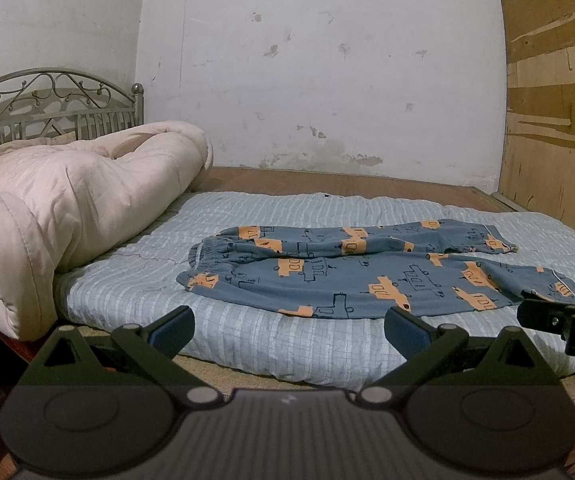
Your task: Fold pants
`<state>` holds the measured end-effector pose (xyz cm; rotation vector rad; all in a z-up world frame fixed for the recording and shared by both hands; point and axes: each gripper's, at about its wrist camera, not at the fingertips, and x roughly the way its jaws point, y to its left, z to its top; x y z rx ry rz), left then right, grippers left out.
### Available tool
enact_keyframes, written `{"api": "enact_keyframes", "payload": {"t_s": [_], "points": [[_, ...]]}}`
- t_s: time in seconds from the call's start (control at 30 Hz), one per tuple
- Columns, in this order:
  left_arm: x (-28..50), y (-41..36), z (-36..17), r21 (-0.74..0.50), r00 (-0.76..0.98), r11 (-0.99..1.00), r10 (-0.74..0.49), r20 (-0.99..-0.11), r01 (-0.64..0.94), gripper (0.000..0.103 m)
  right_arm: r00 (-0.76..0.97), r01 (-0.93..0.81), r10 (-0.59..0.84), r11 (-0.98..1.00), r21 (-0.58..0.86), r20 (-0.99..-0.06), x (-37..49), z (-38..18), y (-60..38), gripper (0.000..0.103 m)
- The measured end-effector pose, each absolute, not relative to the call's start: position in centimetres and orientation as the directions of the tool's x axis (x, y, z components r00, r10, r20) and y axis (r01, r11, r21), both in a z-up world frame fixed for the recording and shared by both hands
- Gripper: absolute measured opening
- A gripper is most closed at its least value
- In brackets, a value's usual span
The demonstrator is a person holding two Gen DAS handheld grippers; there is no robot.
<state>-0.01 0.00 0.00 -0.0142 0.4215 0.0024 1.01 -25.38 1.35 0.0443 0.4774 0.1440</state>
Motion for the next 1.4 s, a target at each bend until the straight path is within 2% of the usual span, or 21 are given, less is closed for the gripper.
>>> {"api": "enact_keyframes", "payload": {"t_s": [1.4], "points": [[0.00, 0.01, 0.00, -0.012, 0.913, 1.000, 0.000, -0.409, -0.005, 0.102, 0.878, -0.131, 0.149, 0.989, 0.071, -0.454, 0.70, 1.36, -25.07, 0.102]]}}
